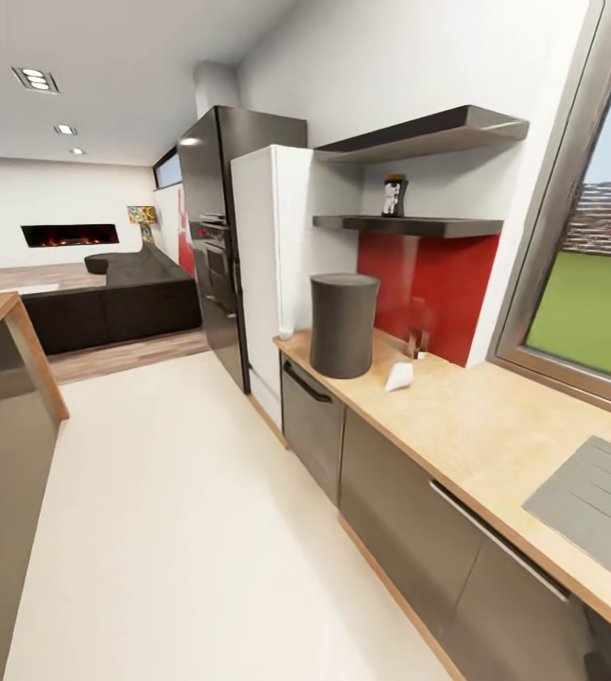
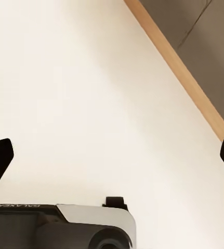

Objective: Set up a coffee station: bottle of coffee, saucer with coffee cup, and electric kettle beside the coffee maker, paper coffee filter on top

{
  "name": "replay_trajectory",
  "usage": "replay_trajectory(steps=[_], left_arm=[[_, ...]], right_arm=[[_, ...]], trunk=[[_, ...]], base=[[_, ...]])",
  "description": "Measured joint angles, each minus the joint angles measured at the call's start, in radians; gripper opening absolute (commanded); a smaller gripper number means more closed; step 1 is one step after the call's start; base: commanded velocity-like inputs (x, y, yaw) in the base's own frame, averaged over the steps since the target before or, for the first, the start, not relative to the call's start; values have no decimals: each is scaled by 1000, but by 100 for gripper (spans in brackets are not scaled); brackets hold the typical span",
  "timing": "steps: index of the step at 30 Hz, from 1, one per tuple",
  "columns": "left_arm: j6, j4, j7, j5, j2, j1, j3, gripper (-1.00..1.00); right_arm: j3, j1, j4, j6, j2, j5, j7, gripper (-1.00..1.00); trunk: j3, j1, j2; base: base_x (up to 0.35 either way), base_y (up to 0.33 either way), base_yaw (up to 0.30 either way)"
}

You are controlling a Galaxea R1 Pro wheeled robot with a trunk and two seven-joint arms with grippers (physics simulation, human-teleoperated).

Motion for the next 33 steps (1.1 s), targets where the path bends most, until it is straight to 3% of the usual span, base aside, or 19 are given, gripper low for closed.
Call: replay_trajectory(steps=[26, 33], left_arm=[[0, 0, 0, 0, -1, 0, 0, 100], [0, 0, 0, 0, -1, 0, 0, 100]], right_arm=[[-1, 0, 0, 0, -1, 1, 3, 100], [0, 0, 0, 0, -1, 1, 3, 100]], trunk=[[0, 0, 0], [3, 0, 0]], base=[[304, 172, 2], [304, 197, -152]])
